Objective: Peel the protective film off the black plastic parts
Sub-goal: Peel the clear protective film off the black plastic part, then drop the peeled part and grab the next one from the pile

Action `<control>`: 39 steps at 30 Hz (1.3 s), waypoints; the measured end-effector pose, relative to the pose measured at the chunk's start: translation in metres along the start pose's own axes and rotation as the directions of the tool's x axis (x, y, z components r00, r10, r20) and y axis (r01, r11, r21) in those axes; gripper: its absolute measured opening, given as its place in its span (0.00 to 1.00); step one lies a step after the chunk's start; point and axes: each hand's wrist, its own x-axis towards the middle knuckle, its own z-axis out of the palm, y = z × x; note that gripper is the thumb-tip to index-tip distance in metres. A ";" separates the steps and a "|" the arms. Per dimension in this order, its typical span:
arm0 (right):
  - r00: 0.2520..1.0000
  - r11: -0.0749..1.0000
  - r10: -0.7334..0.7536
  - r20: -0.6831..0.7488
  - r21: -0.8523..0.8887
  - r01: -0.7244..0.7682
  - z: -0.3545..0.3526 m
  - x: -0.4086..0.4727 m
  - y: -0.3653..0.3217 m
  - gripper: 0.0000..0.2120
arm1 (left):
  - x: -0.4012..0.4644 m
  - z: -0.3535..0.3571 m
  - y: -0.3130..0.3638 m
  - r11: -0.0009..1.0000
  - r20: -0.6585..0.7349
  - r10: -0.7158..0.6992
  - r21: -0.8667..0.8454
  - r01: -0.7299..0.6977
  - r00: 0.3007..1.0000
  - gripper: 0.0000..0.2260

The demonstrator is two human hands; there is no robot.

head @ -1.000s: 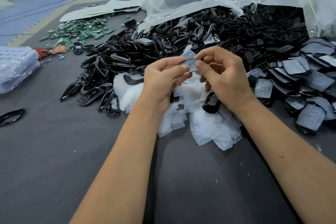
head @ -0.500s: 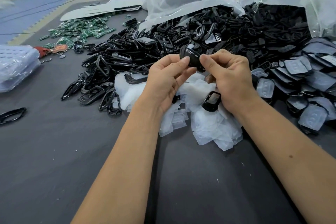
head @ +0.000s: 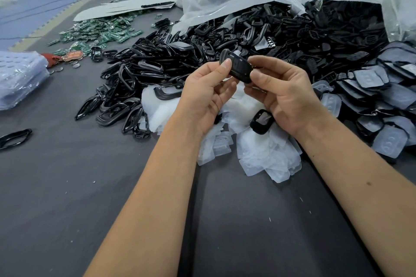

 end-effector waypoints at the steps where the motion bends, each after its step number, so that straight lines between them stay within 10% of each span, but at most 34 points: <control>1: 1.000 1.000 -0.004 -0.002 -0.002 0.004 0.000 0.000 0.000 0.13 | 0.000 -0.001 0.000 1.000 0.000 -0.004 -0.007 0.004 1.000 0.07; 39: 0.997 0.997 0.013 0.079 -0.082 -0.007 -0.009 0.002 -0.014 0.18 | 0.005 0.003 -0.008 0.997 -0.036 0.080 0.015 -0.080 0.996 0.05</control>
